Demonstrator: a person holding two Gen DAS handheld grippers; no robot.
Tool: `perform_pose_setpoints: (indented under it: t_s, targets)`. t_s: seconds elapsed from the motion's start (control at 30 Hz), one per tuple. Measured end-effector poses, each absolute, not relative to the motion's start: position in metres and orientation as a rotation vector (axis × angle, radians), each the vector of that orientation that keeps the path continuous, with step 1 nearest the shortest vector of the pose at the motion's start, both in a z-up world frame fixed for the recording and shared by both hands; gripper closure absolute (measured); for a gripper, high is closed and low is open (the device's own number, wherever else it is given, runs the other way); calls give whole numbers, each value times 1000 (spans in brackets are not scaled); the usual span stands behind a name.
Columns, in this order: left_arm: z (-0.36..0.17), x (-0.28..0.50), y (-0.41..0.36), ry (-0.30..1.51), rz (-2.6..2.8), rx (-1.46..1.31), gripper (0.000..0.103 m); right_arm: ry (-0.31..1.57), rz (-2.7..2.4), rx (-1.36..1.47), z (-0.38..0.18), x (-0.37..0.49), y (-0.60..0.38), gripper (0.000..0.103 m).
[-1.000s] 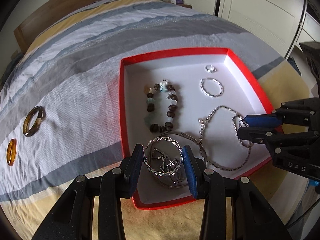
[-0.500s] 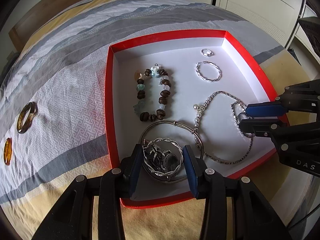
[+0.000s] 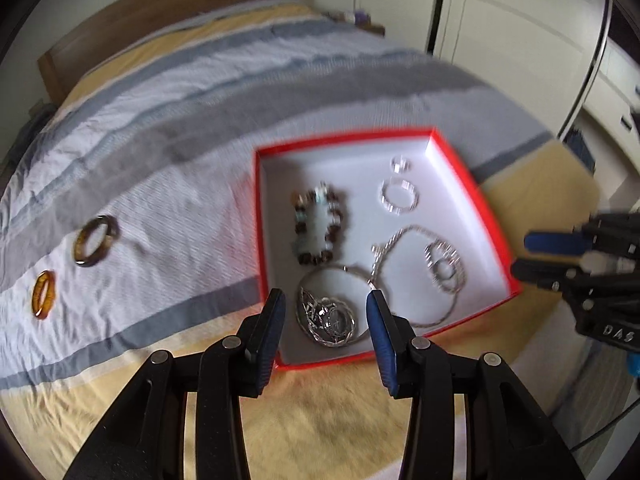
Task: Organize jewelry
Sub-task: 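Open both tools to drop the two rings into the box, then move both open tools toward the amber and brown bangles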
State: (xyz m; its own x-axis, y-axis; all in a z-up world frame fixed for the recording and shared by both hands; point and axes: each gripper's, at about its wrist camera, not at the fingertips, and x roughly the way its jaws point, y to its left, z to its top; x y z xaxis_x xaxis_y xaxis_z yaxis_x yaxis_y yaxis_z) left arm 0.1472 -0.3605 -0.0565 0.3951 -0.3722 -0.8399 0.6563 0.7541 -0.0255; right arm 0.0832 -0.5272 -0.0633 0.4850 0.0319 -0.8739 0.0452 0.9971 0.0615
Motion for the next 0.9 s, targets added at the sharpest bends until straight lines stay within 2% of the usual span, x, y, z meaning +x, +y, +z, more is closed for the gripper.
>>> perform_pose_setpoints:
  t_s: [0.23, 0.5, 0.9]
  targets:
    - [-6, 123, -319, 888, -633, 324, 61, 965, -21, 164, -24, 48, -515, 75]
    - [26, 114, -240, 833, -532, 290, 59, 888, 2, 144, 15, 40, -468, 75]
    - [38, 171, -88, 828, -275, 223, 58, 879, 112, 50, 36, 110, -378, 75]
